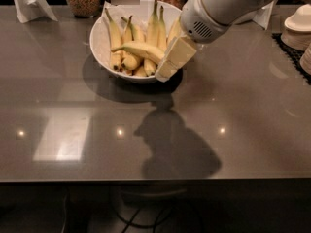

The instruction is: Pick banana from white bowl

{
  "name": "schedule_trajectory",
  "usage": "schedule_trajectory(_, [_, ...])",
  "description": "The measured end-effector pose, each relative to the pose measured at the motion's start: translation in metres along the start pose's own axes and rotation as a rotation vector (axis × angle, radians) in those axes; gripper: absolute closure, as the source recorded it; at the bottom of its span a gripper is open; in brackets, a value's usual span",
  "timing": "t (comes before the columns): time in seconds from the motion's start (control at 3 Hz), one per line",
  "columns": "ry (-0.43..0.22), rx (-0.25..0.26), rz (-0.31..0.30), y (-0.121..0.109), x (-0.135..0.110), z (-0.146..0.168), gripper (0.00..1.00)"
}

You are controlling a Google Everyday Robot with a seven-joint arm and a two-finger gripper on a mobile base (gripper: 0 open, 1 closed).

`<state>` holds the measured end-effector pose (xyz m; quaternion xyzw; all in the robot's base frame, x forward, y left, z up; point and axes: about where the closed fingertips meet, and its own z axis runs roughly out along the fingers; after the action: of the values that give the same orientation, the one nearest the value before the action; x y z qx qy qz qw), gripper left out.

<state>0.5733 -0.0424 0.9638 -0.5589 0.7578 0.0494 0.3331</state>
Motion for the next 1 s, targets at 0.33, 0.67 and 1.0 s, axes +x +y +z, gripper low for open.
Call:
schedule_trajectory(0.33, [-0.047, 0.016, 0.018, -0.011, -0.018, 0.025, 0.0])
schedule_trajectory(0.67, [-0.079, 0.011, 0.042, -0.017, -0.03, 0.045, 0.02])
schedule_trajectory(1.0, [-0.099, -0.017, 0.061, -0.018, -0.038, 0.07, 0.18])
